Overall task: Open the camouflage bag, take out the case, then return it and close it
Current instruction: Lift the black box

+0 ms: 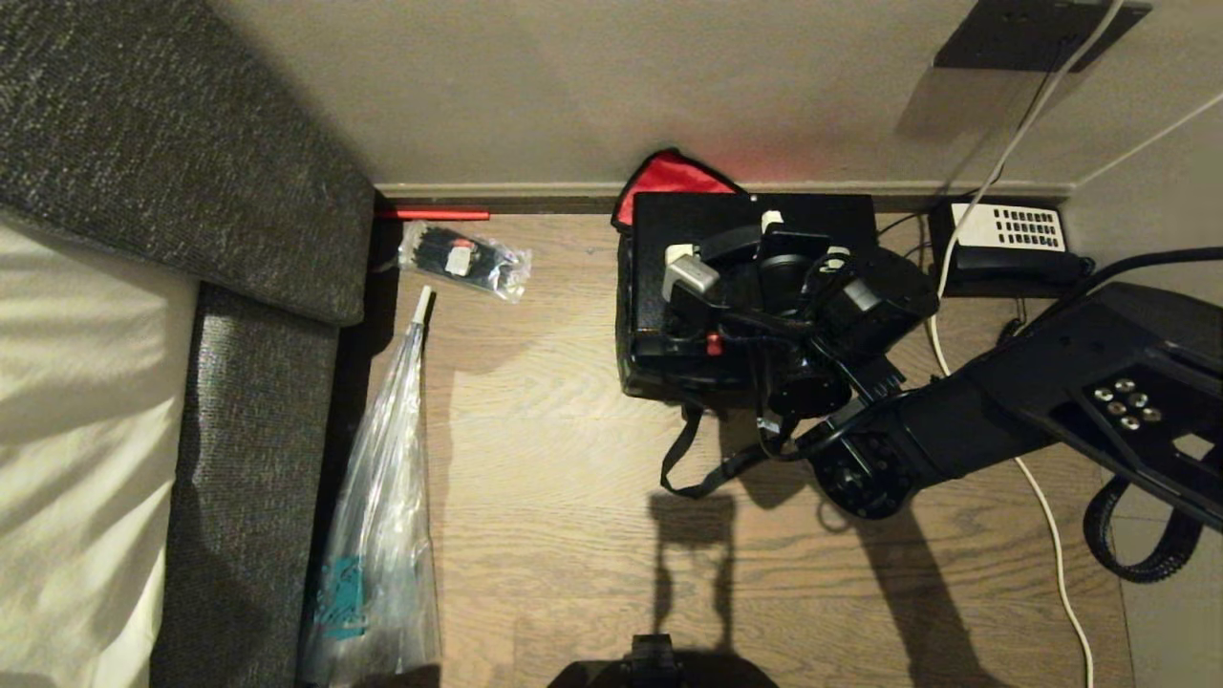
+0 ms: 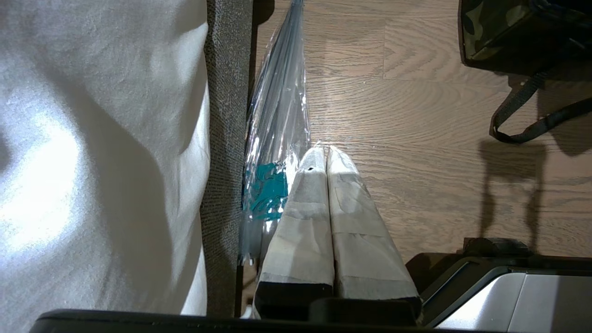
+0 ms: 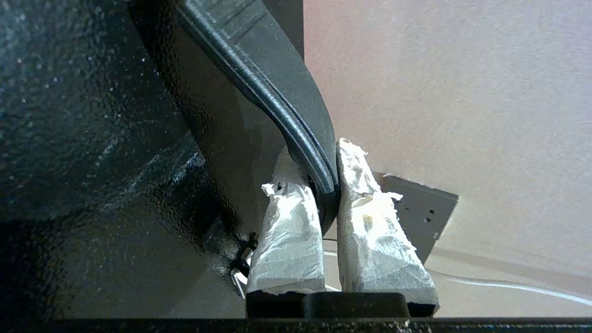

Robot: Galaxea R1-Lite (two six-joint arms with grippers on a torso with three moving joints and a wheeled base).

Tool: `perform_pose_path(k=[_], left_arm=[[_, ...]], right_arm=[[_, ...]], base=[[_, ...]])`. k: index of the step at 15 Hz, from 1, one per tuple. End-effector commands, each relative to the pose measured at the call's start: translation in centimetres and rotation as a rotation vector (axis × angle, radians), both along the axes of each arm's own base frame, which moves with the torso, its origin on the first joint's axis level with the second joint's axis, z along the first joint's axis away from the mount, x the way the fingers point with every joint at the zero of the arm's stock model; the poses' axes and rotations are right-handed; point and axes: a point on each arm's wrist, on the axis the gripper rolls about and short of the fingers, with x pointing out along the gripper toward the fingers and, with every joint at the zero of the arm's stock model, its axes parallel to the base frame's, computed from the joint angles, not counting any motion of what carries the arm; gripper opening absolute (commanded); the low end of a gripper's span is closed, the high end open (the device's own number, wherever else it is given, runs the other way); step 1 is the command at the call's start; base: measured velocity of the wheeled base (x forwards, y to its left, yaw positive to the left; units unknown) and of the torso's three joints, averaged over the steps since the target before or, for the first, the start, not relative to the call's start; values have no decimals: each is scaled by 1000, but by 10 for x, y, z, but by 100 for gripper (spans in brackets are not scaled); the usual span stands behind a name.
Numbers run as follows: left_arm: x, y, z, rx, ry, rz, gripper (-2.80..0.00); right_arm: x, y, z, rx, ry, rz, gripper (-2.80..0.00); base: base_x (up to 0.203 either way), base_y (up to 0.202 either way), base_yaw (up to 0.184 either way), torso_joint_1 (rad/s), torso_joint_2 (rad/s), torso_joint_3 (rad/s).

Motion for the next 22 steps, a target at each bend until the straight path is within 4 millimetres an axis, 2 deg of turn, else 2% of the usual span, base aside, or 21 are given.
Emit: perform_pose_path(k=[1, 5, 16, 22], left_arm=[[0, 0, 0, 0, 3, 0, -280], [0, 0, -1, 0, 4, 0, -280], [0, 0, 0, 0, 3, 0, -280], [0, 0, 0, 0, 3, 0, -280]], right_arm=[[-6, 2, 7, 6, -18, 7, -280], [-11, 1, 13, 6, -26, 9, -280], [-28, -12, 45, 21, -84, -16, -280], [-31, -26, 42, -12, -61, -44, -280]], base=[[0, 0, 0, 0, 0, 0], [0, 0, 0, 0, 0, 0], [0, 0, 0, 0, 0, 0], [0, 0, 0, 0, 0, 0]])
